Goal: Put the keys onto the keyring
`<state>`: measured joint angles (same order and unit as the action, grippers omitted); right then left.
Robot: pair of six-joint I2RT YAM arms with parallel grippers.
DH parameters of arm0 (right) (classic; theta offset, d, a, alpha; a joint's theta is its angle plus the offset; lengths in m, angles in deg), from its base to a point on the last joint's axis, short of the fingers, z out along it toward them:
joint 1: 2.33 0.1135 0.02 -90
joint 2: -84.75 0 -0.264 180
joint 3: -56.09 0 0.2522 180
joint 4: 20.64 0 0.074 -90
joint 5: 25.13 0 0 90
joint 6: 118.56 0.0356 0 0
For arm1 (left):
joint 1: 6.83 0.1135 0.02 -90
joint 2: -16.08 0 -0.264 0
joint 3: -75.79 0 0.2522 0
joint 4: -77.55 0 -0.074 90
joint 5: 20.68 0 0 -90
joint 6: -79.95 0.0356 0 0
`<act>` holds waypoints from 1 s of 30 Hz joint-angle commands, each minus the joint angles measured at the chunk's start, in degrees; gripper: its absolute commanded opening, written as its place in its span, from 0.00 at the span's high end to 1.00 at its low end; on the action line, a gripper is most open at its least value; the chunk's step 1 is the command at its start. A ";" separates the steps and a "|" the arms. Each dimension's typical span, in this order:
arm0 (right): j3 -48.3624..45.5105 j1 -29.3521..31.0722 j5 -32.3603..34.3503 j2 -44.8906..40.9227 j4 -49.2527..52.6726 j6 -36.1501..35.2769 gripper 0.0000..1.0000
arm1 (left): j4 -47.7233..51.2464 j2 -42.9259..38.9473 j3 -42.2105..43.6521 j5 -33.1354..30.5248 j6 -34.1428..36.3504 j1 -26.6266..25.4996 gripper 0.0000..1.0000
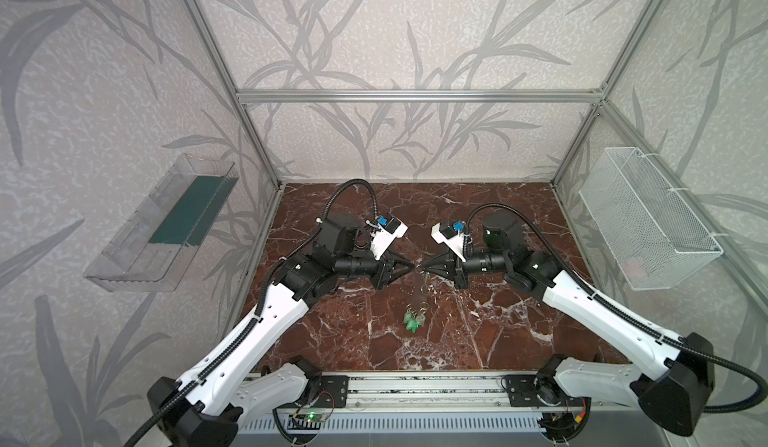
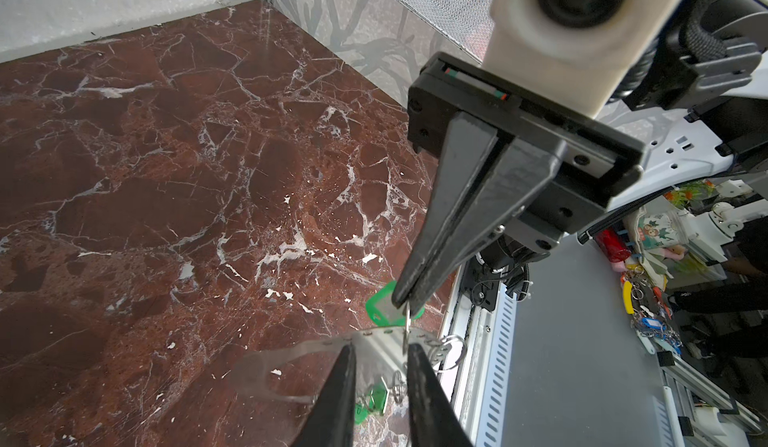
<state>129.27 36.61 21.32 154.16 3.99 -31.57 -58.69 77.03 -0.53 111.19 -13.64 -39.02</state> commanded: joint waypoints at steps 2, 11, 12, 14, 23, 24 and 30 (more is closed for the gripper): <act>2.50 0.44 -0.88 -0.08 -1.16 -0.35 1.00 | 0.41 0.48 -0.97 1.74 1.40 -0.06 0.76; 3.57 1.35 -0.83 1.02 -0.33 -0.59 1.00 | 0.06 0.85 -0.89 3.23 1.14 -0.07 0.76; 3.60 1.52 -0.83 1.04 -0.25 -0.80 1.00 | 0.11 0.92 -0.98 3.31 1.16 -0.14 0.77; 3.77 1.76 -0.83 1.08 -0.10 -0.95 1.00 | 0.07 0.96 -1.07 3.24 1.05 -0.12 0.77; 3.69 1.93 -0.91 1.08 -0.33 -0.88 1.00 | -0.03 1.29 -0.80 4.21 1.05 -0.26 0.84; 3.69 1.98 -1.01 1.08 -0.33 -0.90 1.00 | 0.04 1.49 -0.89 4.30 1.16 -0.31 0.84; 3.69 2.28 -0.86 0.92 0.00 -1.03 1.00 | -0.10 1.58 -1.09 3.74 0.81 -0.34 1.00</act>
<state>130.82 38.30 21.80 155.34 5.39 -31.90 -58.69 78.43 -0.53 114.88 -13.75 -39.15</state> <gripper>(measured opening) 0.050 0.047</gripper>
